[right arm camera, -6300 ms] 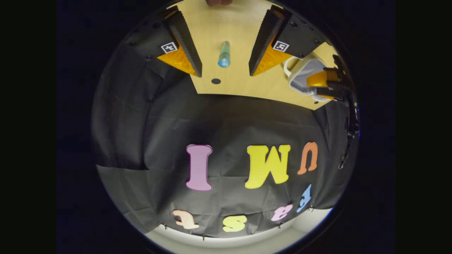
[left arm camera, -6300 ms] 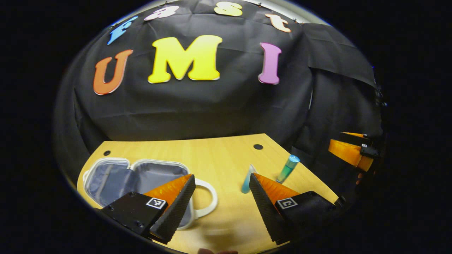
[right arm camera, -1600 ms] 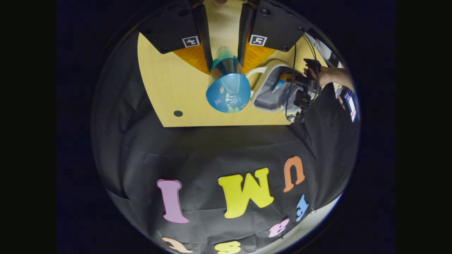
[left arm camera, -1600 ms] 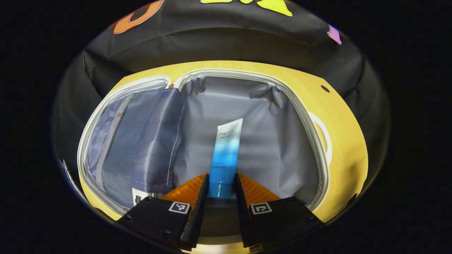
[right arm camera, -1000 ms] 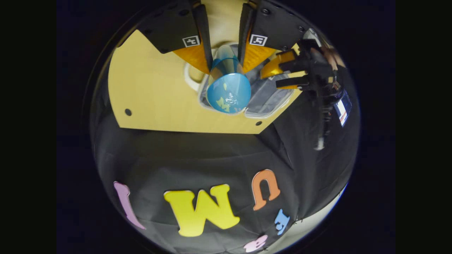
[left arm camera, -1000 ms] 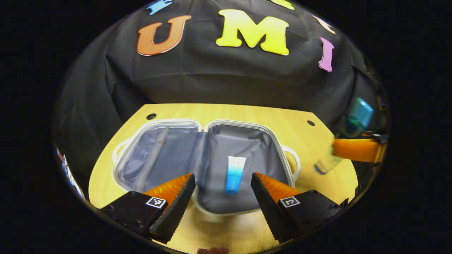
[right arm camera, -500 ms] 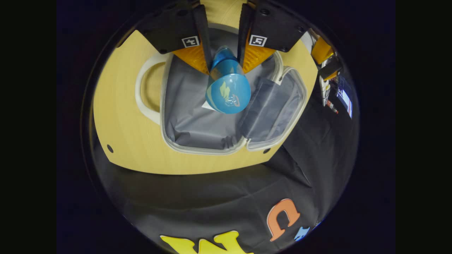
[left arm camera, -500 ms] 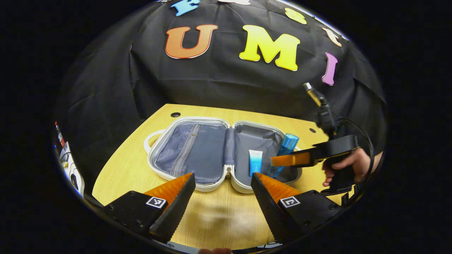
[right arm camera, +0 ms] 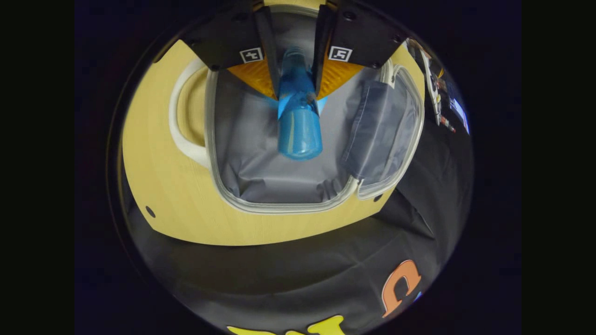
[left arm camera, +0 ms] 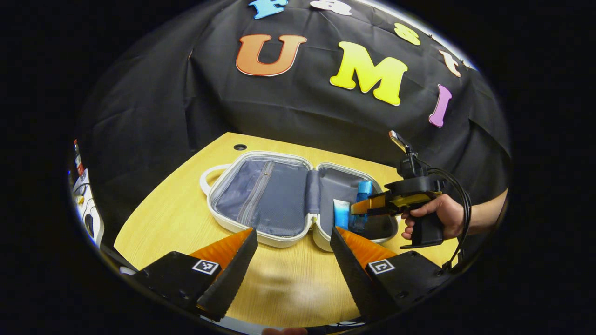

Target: First open the suitcase, pack the skin care products into it, and then close the suitcase.

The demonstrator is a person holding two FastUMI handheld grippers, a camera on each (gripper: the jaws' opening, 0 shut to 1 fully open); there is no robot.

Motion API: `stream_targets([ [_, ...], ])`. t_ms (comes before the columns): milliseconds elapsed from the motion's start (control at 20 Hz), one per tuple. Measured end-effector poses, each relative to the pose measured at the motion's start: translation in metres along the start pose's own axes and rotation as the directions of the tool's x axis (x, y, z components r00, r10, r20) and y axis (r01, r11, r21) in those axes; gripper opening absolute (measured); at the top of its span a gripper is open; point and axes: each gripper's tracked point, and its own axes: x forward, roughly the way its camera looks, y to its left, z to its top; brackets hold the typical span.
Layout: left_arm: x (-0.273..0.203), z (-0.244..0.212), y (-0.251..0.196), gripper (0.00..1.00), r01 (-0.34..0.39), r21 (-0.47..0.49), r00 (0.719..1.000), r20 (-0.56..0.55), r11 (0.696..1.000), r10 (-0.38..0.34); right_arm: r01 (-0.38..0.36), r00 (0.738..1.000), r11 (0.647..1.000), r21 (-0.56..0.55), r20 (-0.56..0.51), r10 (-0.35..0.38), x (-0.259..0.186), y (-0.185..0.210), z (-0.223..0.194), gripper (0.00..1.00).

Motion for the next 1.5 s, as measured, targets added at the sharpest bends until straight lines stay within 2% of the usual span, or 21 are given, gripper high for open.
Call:
stream_targets([
  [50, 0.002, 0.002, 0.003, 1.00, -0.005, 0.000, 1.000, 0.005, 1.000, 0.005, 0.010, 1.000, 1.000, 0.004, -0.004, -0.010, 0.003, 0.000, -0.001, 0.34],
  [300, 0.003, 0.009, 0.006, 1.00, -0.017, -0.019, 1.000, 0.019, 1.000, 0.017, 0.086, 0.995, 0.996, 0.002, -0.060, -0.085, 0.012, -0.009, -0.017, 0.34],
  [400, 0.003, 0.011, 0.009, 1.00, -0.025, -0.015, 0.999, 0.022, 1.000, 0.025, 0.091, 0.995, 0.996, -0.004, -0.050, -0.091, 0.012, -0.008, -0.016, 0.34],
  [600, 0.004, 0.013, 0.010, 1.00, -0.032, -0.023, 0.999, 0.026, 0.999, 0.032, 0.101, 0.994, 0.995, -0.022, -0.035, -0.102, 0.009, -0.008, -0.014, 0.40],
  [650, 0.004, 0.015, 0.011, 1.00, -0.030, -0.025, 0.999, 0.026, 0.999, 0.031, 0.096, 0.995, 0.995, -0.030, -0.025, -0.097, 0.007, -0.007, -0.013, 0.36],
  [700, 0.004, 0.015, 0.011, 1.00, -0.031, -0.025, 0.999, 0.026, 0.999, 0.032, 0.092, 0.996, 0.995, -0.037, -0.014, -0.092, 0.003, -0.006, -0.011, 0.42],
  [750, 0.004, 0.017, 0.012, 1.00, -0.032, -0.025, 0.999, 0.027, 0.999, 0.033, 0.085, 0.996, 0.995, -0.046, -0.002, -0.085, -0.001, -0.004, -0.010, 0.42],
  [800, 0.003, 0.020, 0.015, 1.00, -0.036, -0.022, 0.999, 0.029, 0.999, 0.037, 0.081, 0.997, 0.995, -0.059, 0.012, -0.080, -0.007, -0.003, -0.008, 0.50],
  [950, 0.009, 0.037, 0.034, 1.00, -0.061, -0.015, 0.997, 0.050, 0.998, 0.062, 0.075, 0.995, 0.987, -0.139, 0.079, -0.065, -0.029, -0.001, -0.001, 0.65],
  [1000, 0.013, 0.044, 0.044, 1.00, -0.073, -0.018, 0.995, 0.064, 0.997, 0.075, 0.073, 0.993, 0.982, -0.173, 0.109, -0.055, -0.040, -0.001, 0.004, 0.60],
  [1050, 0.013, 0.050, 0.057, 1.00, -0.083, -0.025, 0.993, 0.080, 0.996, 0.084, 0.071, 0.989, 0.977, -0.203, 0.140, -0.043, -0.052, 0.001, 0.008, 0.67],
  [1100, 0.016, 0.056, 0.073, 1.00, -0.097, -0.036, 0.991, 0.089, 0.995, 0.100, 0.073, 0.985, 0.970, -0.231, 0.171, -0.034, -0.066, 0.002, 0.012, 0.69],
  [1250, 0.037, 0.064, 0.130, 1.00, -0.128, -0.114, 0.987, 0.081, 0.985, 0.138, 0.068, 0.965, 0.946, -0.316, 0.263, 0.019, -0.104, 0.010, 0.024, 0.75],
  [1300, 0.047, 0.065, 0.145, 1.00, -0.118, -0.161, 0.988, 0.075, 0.980, 0.131, 0.068, 0.958, 0.937, -0.344, 0.285, 0.035, -0.116, 0.013, 0.024, 0.74],
  [1350, 0.058, 0.062, 0.157, 1.00, -0.101, -0.214, 0.992, 0.058, 0.971, 0.116, 0.067, 0.952, 0.928, -0.366, 0.303, 0.050, -0.128, 0.015, 0.023, 0.80],
  [1450, 0.080, 0.055, 0.178, 0.99, -0.075, -0.312, 0.996, 0.029, 0.947, 0.088, 0.067, 0.940, 0.915, -0.397, 0.331, 0.075, -0.152, 0.016, 0.020, 0.77],
  [1500, 0.091, 0.052, 0.189, 0.98, -0.070, -0.346, 0.997, 0.011, 0.936, 0.078, 0.072, 0.935, 0.910, -0.408, 0.346, 0.082, -0.161, 0.014, 0.020, 0.80],
])
